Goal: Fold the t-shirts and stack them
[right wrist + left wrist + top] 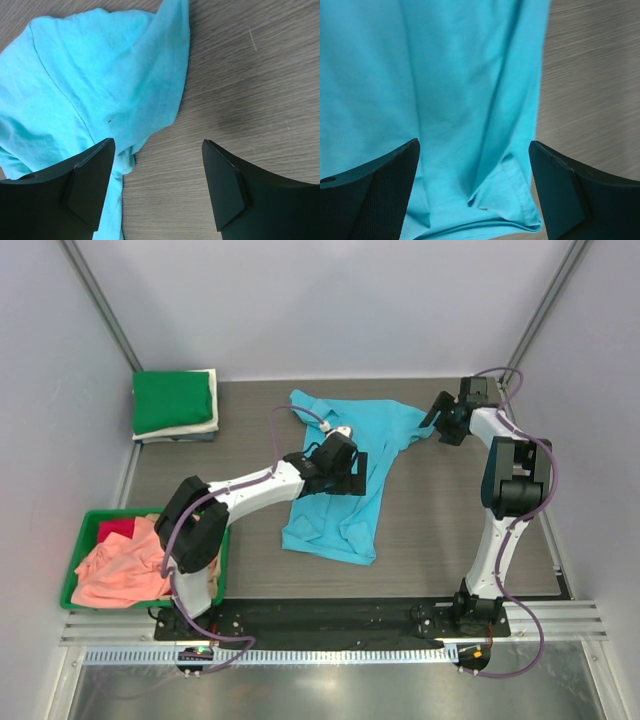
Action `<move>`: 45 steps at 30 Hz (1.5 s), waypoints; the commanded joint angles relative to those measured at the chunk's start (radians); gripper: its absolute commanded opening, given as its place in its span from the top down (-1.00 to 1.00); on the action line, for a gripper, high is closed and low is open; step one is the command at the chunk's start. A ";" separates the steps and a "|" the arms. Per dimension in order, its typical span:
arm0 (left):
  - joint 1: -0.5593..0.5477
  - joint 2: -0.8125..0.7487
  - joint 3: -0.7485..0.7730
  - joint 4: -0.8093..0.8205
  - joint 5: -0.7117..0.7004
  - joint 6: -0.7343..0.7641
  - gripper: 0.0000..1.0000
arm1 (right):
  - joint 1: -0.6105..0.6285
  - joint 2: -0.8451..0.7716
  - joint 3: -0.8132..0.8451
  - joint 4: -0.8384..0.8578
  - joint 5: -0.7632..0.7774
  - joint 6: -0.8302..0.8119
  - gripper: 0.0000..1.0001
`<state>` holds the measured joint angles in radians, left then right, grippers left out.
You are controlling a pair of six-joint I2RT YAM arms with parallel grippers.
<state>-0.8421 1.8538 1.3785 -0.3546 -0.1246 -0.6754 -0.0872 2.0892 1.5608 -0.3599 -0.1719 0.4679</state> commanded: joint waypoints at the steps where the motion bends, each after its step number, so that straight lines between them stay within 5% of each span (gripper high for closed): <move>1: -0.011 -0.019 -0.019 -0.020 -0.067 -0.055 -0.81 | 0.001 -0.026 0.004 0.026 -0.040 0.000 -0.52; 13: -0.138 0.011 -0.116 -0.017 -0.079 -0.161 -0.63 | -0.028 0.094 0.125 0.015 -0.005 0.003 -0.52; 21: -0.143 0.019 -0.160 0.000 -0.072 -0.155 0.11 | -0.043 0.276 0.335 0.006 -0.024 0.037 -0.36; 22: -0.143 0.018 -0.165 0.000 -0.073 -0.150 0.23 | -0.043 0.314 0.363 0.006 -0.037 0.038 -0.20; 23: -0.143 0.009 -0.171 0.000 -0.078 -0.144 0.66 | -0.042 0.327 0.373 0.004 -0.061 0.050 -0.05; 25: -0.141 -0.005 -0.188 0.000 -0.083 -0.138 1.00 | -0.042 0.357 0.390 0.006 -0.081 0.057 0.49; 28: -0.141 -0.037 -0.200 -0.015 -0.090 -0.104 0.99 | -0.042 0.355 0.371 0.012 -0.094 0.060 0.98; 33: -0.141 -0.113 -0.150 -0.191 -0.090 0.113 1.00 | -0.055 0.156 0.159 0.051 0.038 0.093 0.98; 37: -0.143 -0.233 -0.162 -0.355 -0.167 0.210 0.96 | -0.126 -0.098 -0.173 0.105 0.129 0.162 0.98; 39: -0.141 -0.278 -0.190 -0.411 -0.193 0.209 0.68 | -0.157 -0.240 -0.314 0.127 0.147 0.167 0.98; 42: -0.146 -0.364 -0.229 -0.414 -0.176 0.185 -0.20 | -0.160 -0.377 -0.422 0.137 0.138 0.155 0.97; 45: -0.153 -0.438 -0.271 -0.332 -0.127 0.108 -0.43 | -0.158 -0.449 -0.514 0.153 0.106 0.147 0.98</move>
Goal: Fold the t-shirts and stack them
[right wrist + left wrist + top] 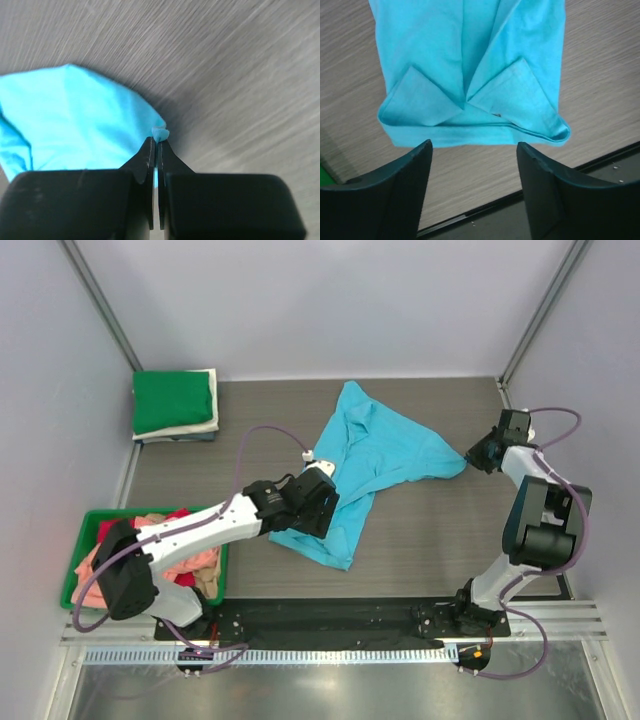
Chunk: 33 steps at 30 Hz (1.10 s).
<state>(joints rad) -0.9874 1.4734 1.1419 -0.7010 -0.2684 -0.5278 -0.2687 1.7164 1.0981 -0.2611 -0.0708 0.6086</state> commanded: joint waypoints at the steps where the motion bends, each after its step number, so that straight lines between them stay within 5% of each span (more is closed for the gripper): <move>1: -0.016 -0.067 -0.040 0.041 0.029 -0.084 -0.35 | 0.022 -0.084 -0.069 0.054 0.000 0.003 0.98; 7: -0.082 0.085 0.008 0.192 0.060 -0.176 0.13 | 0.037 -0.116 -0.073 0.057 -0.049 0.005 0.97; 19: -0.114 0.524 0.334 0.008 -0.141 -0.210 0.17 | 0.063 -0.094 -0.080 0.086 -0.096 0.002 0.98; 33: -0.114 0.521 0.318 -0.028 -0.235 -0.245 0.24 | 0.083 -0.057 -0.073 0.114 -0.115 0.011 0.97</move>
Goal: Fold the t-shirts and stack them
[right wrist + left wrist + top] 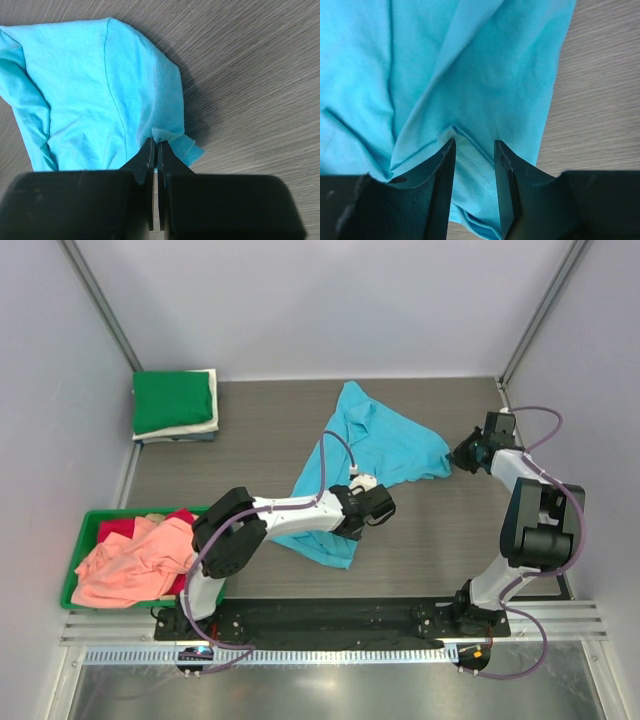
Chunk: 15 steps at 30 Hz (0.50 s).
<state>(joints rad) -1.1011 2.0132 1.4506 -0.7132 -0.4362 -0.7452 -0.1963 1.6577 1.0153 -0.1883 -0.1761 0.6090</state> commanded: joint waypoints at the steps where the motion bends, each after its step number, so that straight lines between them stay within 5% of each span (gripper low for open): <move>1: 0.000 -0.021 0.011 -0.022 -0.073 -0.029 0.26 | 0.011 0.004 0.009 0.044 -0.011 0.012 0.98; 8: 0.000 -0.057 0.002 -0.054 -0.133 -0.054 0.31 | 0.021 0.014 0.009 0.046 -0.017 0.009 0.98; 15: -0.019 -0.087 -0.006 -0.078 -0.211 -0.085 0.16 | 0.028 0.022 0.011 0.050 -0.025 0.009 0.98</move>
<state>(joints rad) -1.1065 1.9938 1.4487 -0.7670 -0.5568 -0.7902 -0.1757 1.6783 1.0153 -0.1791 -0.1886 0.6090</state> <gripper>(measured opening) 0.416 0.040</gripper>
